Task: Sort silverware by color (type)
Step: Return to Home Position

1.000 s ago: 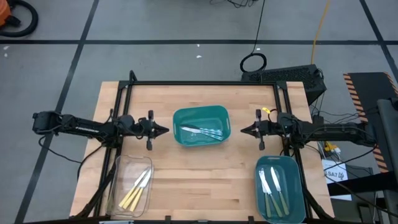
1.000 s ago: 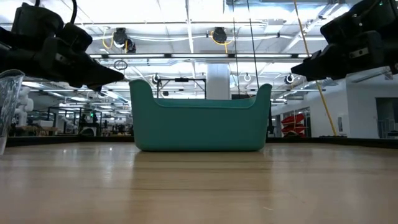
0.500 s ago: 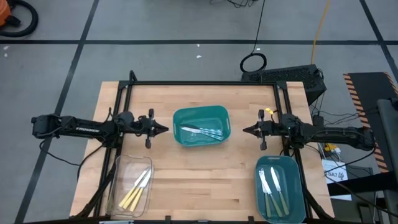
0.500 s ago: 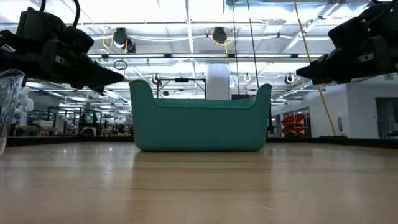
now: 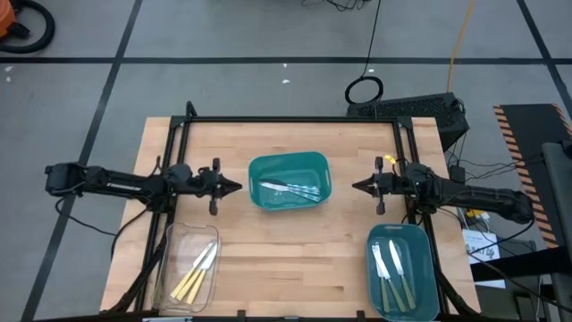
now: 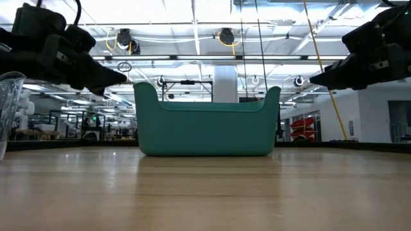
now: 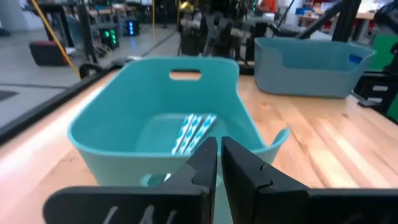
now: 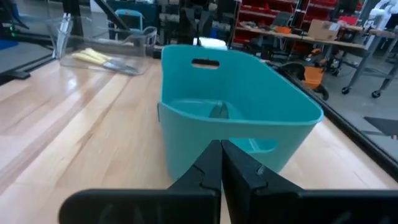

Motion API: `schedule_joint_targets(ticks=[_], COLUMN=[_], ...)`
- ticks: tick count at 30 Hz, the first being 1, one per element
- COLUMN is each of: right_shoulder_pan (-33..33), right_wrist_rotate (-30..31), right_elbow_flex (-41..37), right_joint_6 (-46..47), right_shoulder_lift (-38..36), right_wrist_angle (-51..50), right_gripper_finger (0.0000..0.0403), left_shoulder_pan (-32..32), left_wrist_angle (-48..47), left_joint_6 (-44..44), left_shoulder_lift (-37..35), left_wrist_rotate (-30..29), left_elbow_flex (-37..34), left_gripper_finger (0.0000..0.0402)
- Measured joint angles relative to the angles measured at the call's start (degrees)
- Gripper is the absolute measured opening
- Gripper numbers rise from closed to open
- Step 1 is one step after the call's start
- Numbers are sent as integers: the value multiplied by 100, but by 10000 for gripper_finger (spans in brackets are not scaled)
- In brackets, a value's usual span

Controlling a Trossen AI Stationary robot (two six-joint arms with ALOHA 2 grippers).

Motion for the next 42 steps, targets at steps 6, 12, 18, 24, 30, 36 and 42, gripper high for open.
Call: schedule_joint_targets(ticks=[6, 12, 18, 24, 30, 36, 42], right_shoulder_pan=[0, 0, 90, 485, 941, 1244, 1263], right_wrist_rotate=[12, 211, 468, 752, 1118, 1145, 1196], right_elbow_flex=[-4, -7, -13, -13, -13, -13, -15], right_joint_6=[-110, -267, 115, 395, 352, 280, 235], right_shoulder_lift=[-404, -784, -1041, -1058, -1058, -1058, -1058], right_wrist_angle=[-292, -409, -619, -752, -755, -770, -777], right_gripper_finger=[0, 0, 0, 0, 0, 0, 0], left_shoulder_pan=[-314, -431, -623, -716, -814, -873, -915], left_wrist_angle=[-430, -1107, -1717, -2178, -2511, -2716, -2921], left_joint_6=[130, 120, 101, 75, 55, 24, 33], left_shoulder_lift=[-642, -1316, -1834, -2295, -2626, -2725, -2762], left_wrist_rotate=[-498, -748, -1090, -1392, -1668, -1792, -1792], left_elbow_flex=[0, 2, 2, 2, 2, 2, 2], left_gripper_finger=[30, 30, 30, 30, 30, 30, 30])
